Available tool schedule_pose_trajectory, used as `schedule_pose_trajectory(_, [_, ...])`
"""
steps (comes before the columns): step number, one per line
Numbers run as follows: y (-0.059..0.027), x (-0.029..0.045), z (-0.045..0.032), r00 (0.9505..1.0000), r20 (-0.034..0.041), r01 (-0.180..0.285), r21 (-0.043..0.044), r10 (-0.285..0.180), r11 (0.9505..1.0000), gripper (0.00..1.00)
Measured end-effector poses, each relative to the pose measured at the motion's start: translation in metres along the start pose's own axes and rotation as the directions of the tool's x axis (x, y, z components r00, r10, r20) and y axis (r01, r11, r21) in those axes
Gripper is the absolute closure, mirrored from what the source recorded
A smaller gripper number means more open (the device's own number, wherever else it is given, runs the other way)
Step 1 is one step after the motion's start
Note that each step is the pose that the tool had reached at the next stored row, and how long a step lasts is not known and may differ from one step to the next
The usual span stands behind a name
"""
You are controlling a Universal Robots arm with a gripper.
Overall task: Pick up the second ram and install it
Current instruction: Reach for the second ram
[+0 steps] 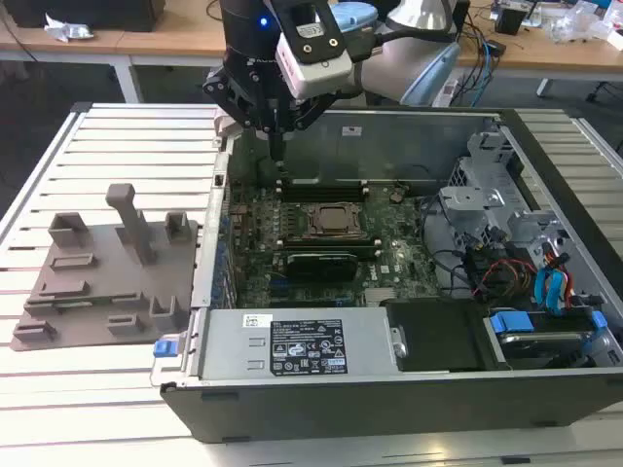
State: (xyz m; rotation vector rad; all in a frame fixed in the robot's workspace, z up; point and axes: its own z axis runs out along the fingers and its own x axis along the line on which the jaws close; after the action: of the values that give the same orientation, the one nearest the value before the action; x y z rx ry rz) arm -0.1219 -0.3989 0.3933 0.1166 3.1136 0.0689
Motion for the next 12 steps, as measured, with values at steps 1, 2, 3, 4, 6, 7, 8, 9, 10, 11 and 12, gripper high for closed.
schedule_pose_trajectory(1, [0.0,0.0006,0.0,1.0,0.0,0.0,0.0,0.0,1.0,0.9])
schedule_pose_trajectory(2, [-0.0002,0.0027,-0.0001,1.0,0.0,0.0,0.0,0.0,1.0,0.9])
schedule_pose_trajectory(3, [-0.0003,0.0045,-0.0002,1.0,-0.0001,0.0,0.0001,0.0,1.0,0.9])
schedule_pose_trajectory(4, [-0.0007,0.0094,-0.0003,1.0,0.0,0.0,0.0,0.0,1.0,0.9])
schedule_pose_trajectory(6, [-0.0019,0.0254,-0.0007,1.0,0.0,0.0,0.0,0.0,1.0,0.9])
schedule_pose_trajectory(7, [-0.0026,0.0344,-0.001,1.0,-0.0001,0.0,0.0,0.0,1.0,0.9])
schedule_pose_trajectory(8, [-0.003,0.0405,-0.0011,1.0,-0.0001,0.0,0.0,0.0,1.0,0.9])
schedule_pose_trajectory(9, [-0.0033,0.0447,-0.0012,1.0,-0.0001,0.0,0.0001,0.0,1.0,0.9])
schedule_pose_trajectory(10, [-0.0036,0.0487,-0.0013,1.0,0.0,0.0,0.0,0.0,1.0,0.9])
schedule_pose_trajectory(11, [-0.0039,0.053,-0.0015,1.0,0.0001,0.0,0.0,0.0,1.0,0.9])
schedule_pose_trajectory(12, [-0.0047,0.0638,-0.0017,1.0,0.0005,0.0,0.0,0.0,1.0,0.9])
